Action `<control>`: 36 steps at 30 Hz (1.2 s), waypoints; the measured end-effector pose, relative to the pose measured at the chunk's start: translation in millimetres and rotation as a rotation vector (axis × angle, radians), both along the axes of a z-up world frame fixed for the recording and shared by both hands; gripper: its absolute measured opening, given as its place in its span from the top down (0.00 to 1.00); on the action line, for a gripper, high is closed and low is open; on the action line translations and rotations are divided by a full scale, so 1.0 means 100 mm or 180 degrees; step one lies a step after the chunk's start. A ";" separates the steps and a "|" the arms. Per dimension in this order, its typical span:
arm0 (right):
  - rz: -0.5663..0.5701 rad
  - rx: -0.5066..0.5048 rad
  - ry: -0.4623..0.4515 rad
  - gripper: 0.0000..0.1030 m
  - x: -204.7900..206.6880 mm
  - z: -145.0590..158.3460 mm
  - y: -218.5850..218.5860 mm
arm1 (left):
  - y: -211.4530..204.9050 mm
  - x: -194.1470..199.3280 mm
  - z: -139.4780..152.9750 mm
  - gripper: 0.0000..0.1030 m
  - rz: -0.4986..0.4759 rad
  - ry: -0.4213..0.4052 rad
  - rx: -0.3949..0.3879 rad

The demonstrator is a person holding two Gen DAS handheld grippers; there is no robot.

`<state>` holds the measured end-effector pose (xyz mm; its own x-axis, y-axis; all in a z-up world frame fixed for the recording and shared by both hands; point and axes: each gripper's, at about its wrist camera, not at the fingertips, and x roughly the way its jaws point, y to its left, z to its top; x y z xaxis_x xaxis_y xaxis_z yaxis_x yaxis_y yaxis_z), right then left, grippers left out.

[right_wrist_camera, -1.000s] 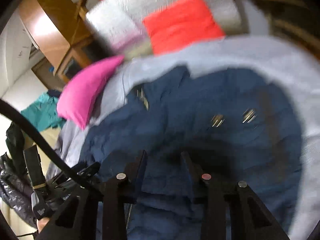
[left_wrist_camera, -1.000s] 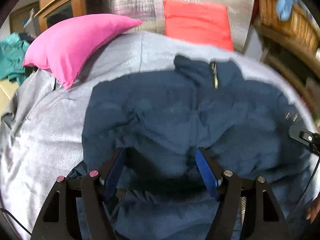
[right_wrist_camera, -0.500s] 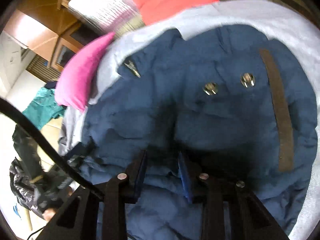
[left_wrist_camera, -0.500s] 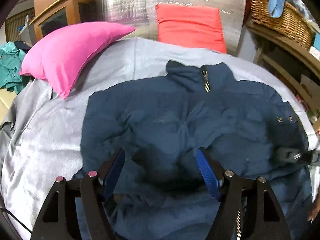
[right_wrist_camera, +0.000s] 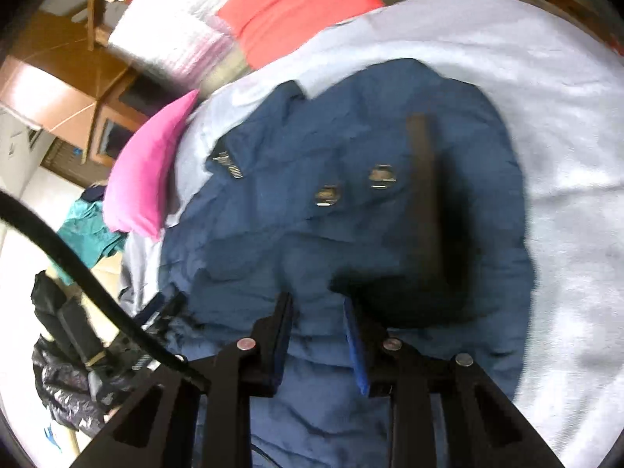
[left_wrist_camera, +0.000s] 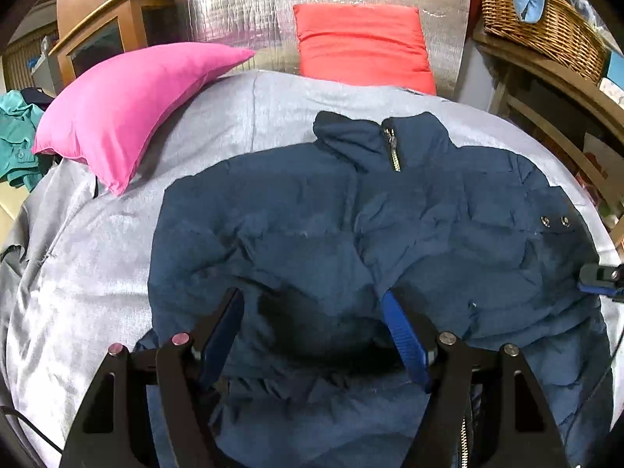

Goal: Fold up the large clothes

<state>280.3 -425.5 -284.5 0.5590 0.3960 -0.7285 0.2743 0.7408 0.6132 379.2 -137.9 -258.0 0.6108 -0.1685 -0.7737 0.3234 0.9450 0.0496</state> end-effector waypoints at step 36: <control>-0.0196 -0.0001 0.0110 0.67 0.04 -0.33 -0.16 | -0.03 -0.55 0.41 0.27 -0.0042 -0.0886 0.0419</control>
<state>284.4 -441.3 -317.3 0.5568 0.3615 -0.7478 0.3403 0.7220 0.6025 324.3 -141.1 -217.4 0.8008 -0.0872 -0.5925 0.2925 0.9203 0.2598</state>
